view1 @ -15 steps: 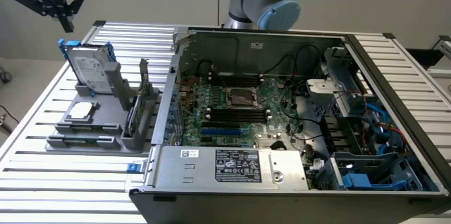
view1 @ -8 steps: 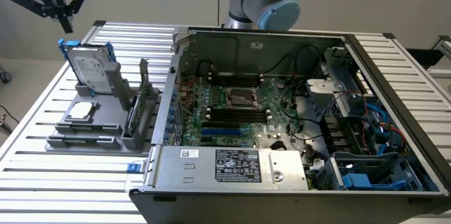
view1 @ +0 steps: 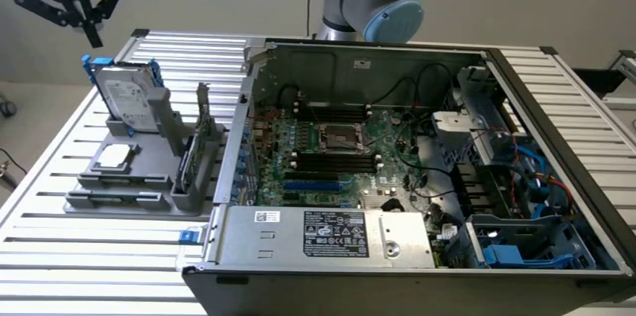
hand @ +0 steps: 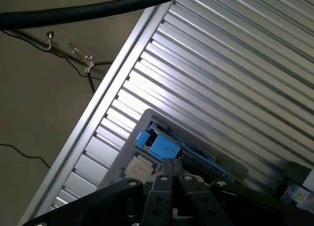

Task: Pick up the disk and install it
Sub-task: 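Pick up the disk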

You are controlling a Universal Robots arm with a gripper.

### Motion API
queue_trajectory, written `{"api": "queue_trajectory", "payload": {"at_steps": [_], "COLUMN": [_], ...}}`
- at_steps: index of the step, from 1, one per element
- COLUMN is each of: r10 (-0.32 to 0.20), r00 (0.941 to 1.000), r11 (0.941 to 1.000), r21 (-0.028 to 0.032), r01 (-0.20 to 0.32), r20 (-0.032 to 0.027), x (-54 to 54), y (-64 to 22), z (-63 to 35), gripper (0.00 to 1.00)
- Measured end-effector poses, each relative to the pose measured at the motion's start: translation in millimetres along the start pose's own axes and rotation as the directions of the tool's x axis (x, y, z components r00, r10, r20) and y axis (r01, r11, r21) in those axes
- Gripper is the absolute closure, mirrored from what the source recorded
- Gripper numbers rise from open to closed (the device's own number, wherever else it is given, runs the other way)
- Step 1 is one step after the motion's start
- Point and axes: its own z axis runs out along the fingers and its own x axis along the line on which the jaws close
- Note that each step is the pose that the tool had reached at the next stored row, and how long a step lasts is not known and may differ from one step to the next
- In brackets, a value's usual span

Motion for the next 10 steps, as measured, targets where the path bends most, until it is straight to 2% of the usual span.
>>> {"api": "queue_trajectory", "payload": {"at_steps": [5,10], "r10": [-0.09,-0.18], "r00": [0.996,0.9836], "r11": [0.996,0.9836], "r21": [0.0016,0.0026], "r01": [0.09,0.18], "r20": [-0.0057,-0.0118], "x": [-0.1,-0.1], "y": [-0.1,-0.2], "z": [1.2,2.7], "gripper": [0.89,0.89]}}
